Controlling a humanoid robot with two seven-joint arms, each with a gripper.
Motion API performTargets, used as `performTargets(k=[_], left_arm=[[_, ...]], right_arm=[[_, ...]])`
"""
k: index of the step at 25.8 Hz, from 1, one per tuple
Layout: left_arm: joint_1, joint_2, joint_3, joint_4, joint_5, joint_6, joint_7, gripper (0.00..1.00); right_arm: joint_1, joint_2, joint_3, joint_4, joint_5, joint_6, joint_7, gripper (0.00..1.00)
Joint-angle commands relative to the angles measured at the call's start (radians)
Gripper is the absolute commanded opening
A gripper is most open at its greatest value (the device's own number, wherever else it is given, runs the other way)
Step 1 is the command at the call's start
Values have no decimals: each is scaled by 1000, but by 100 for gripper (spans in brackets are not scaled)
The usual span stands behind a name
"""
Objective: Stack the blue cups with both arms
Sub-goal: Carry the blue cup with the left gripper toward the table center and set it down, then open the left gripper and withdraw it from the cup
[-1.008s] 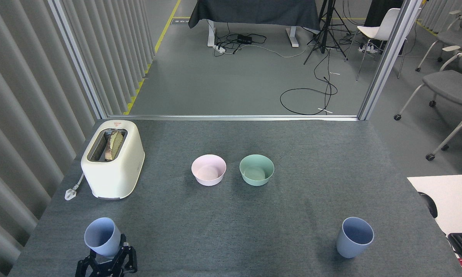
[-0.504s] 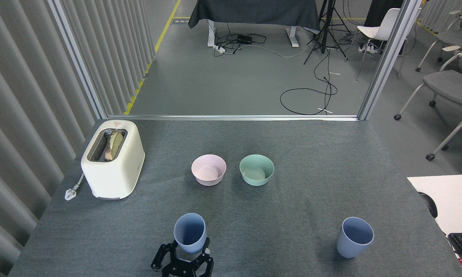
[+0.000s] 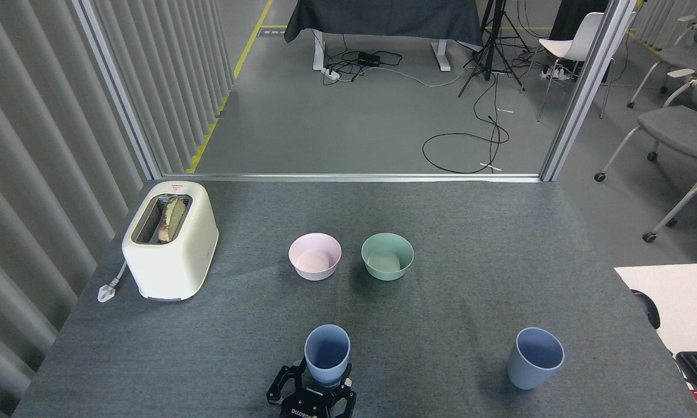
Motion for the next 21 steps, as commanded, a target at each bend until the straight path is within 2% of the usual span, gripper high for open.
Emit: performTargets(k=[1,4,5,8,9,12,18,21], left_arm=[[-5,1,-2,15,-1,6,0,57],[0,1,-2,15,-1,6,0,59],[0,1,0,15,1,7,0,63],[1,2,2,15,8,10,2,89],[1,1,2,14,12,12,2,95],[5,2,2,14,13,15,2,98],[34,9,3,-2,15,12,2,100],[80,12,5,-51,15,6,2,100]], right_arm=[[0,0,-1,1,0,0,-1,100],[0,0,1,1,0,0,-6,100],[0,0,1,1,0,0,-6,100],[0,0,1,1,0,0,-7,100],[0,0,1,1,0,0,-7,100],[0,0,1,1,0,0,-9,100],[0,0,1,3,-5,0,-16,100],[0,0,1,3,-6,0,-16,100]])
